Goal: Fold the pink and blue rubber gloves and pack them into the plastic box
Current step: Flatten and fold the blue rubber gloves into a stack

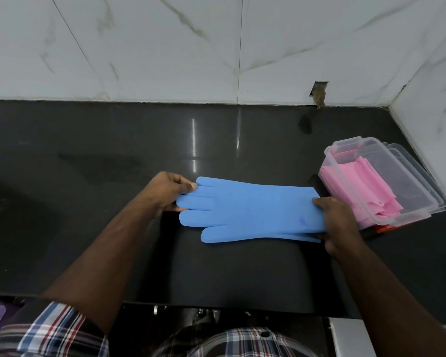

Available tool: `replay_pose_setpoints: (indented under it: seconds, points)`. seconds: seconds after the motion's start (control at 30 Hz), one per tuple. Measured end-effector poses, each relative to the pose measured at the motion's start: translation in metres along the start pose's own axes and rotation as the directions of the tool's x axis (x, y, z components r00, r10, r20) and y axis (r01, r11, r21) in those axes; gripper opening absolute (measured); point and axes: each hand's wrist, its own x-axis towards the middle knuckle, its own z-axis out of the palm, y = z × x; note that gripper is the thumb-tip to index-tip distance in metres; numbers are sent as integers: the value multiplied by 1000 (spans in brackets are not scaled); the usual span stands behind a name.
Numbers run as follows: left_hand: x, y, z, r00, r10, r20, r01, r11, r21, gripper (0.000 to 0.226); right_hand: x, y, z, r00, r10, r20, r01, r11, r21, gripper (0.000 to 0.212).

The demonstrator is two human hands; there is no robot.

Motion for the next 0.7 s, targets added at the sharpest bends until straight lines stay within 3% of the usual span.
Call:
replay_pose_setpoints:
  seconds: [0.13, 0.5, 0.63, 0.7]
  points:
    - [2, -1, 1, 1000, -1, -3, 1, 1000, 12, 22, 0, 0, -1, 999, 48, -7, -47, 999, 22, 17]
    - [-1, -1, 1, 999, -39, -1, 39, 999, -14, 21, -9, -11, -2, 991, 121, 49, -126, 985, 122, 9]
    - [-2, 0, 0, 999, -32, -13, 33, 999, 11, 20, -7, -10, -4, 994, 106, 38, -106, 994, -14, 12]
    - [-2, 0, 0, 1000, -16, -17, 17, 999, 27, 20, -7, -12, -6, 1000, -2, 15, 6, 970, -243, 11]
